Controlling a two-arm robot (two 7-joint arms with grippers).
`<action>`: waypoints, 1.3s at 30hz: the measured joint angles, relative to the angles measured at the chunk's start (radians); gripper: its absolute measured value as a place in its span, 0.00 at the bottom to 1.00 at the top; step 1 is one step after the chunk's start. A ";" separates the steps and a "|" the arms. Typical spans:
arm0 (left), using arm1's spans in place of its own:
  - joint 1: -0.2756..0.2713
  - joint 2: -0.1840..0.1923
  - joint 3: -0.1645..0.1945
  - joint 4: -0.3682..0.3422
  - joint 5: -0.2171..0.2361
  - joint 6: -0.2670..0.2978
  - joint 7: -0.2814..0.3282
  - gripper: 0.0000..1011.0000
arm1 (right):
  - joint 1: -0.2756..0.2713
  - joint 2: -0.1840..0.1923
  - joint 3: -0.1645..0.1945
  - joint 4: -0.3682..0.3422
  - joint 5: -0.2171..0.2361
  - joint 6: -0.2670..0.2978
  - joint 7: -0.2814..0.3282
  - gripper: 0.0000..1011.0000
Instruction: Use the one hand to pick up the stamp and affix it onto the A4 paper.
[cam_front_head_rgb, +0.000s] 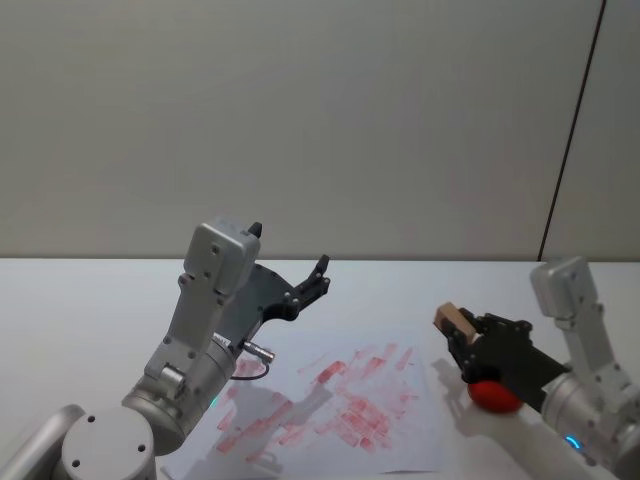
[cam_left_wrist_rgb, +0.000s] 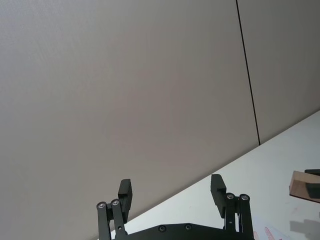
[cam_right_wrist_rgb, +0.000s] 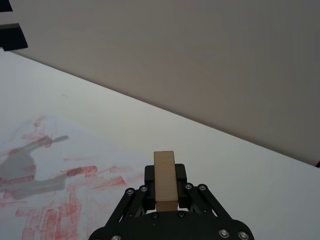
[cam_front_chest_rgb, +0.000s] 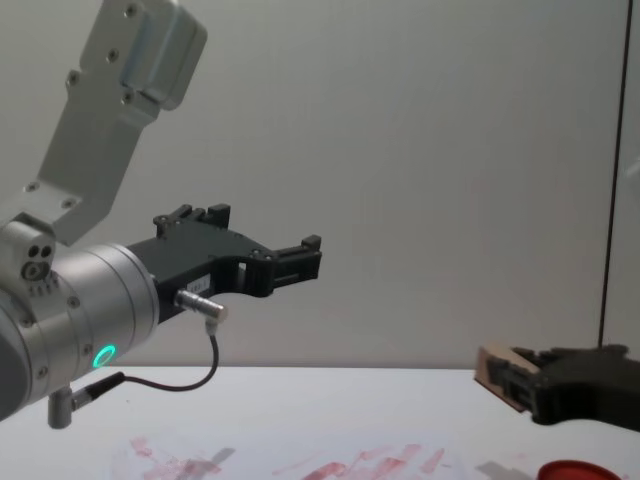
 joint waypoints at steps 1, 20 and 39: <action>0.000 0.000 0.000 0.000 0.000 0.000 0.000 0.99 | -0.005 0.006 0.004 -0.002 0.002 0.001 -0.002 0.21; 0.000 0.000 0.000 0.000 0.000 0.000 0.000 0.99 | -0.049 0.058 0.033 0.006 0.014 0.011 -0.010 0.21; 0.000 0.000 0.000 0.000 0.000 0.000 0.000 0.99 | -0.046 0.063 0.036 0.044 0.003 0.020 0.000 0.24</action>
